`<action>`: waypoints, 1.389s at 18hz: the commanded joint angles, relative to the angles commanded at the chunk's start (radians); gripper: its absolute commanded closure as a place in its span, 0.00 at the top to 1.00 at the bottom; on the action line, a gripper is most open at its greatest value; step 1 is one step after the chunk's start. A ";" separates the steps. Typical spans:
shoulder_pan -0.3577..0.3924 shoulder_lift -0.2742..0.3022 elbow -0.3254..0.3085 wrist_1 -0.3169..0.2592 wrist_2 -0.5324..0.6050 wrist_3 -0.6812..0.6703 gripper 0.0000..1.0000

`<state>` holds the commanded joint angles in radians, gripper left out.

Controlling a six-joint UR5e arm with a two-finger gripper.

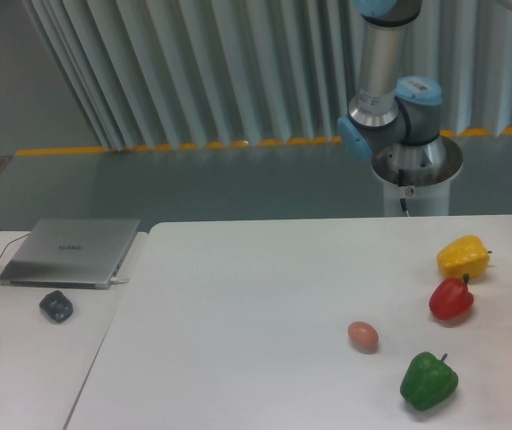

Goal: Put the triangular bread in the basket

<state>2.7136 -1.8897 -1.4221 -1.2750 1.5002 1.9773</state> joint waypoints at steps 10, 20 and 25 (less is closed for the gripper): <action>0.008 -0.101 0.049 0.206 0.005 -0.104 0.09; 0.008 -0.108 0.040 0.240 0.008 -0.106 1.00; 0.006 -0.101 0.037 0.240 0.008 -0.135 1.00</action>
<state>2.7197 -1.9911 -1.3852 -1.0354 1.5079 1.8423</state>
